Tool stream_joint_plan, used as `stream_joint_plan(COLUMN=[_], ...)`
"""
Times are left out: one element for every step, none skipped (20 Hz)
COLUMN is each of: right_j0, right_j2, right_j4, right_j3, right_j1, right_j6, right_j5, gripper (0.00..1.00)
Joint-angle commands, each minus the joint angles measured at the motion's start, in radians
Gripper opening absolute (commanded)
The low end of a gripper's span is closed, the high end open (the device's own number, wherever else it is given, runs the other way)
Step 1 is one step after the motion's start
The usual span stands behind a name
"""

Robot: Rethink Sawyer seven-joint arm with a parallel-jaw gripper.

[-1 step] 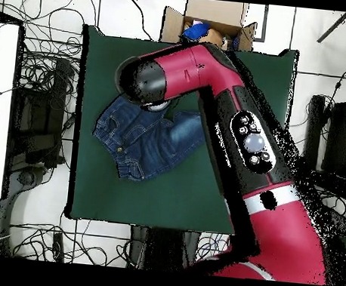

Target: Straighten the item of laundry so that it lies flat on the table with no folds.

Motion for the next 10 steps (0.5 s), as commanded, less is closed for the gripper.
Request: stream_joint_plan(right_j0=[0.047,0.059,0.069,0.079,0.087,0.097,0.105,0.113,0.120,0.125], right_j2=[-0.154,-0.164,-0.176,-0.186,-0.196,-0.208,-0.219,-0.231,-0.242,-0.253], right_j4=[0.041,0.046,0.052,0.057,0.061,0.066,0.068,0.073,0.078,0.082], right_j3=[0.134,0.133,0.141,0.147,0.158,0.169,0.180,0.192,0.200,0.212], right_j1=[-0.001,0.004,0.007,0.009,0.008,0.005,0.003,-0.002,-0.001,-0.002], right_j6=[0.318,0.326,0.334,0.343,0.352,0.361,0.370,0.375,0.376,0.376], right_j5=[-0.093,-0.103,-0.120,-0.133,-0.149,-0.164,-0.179,-0.195,-0.209,-0.223], gripper=[1.00,1.00,1.00,1.00,1.00,1.00,1.00,1.00,1.00,1.00])
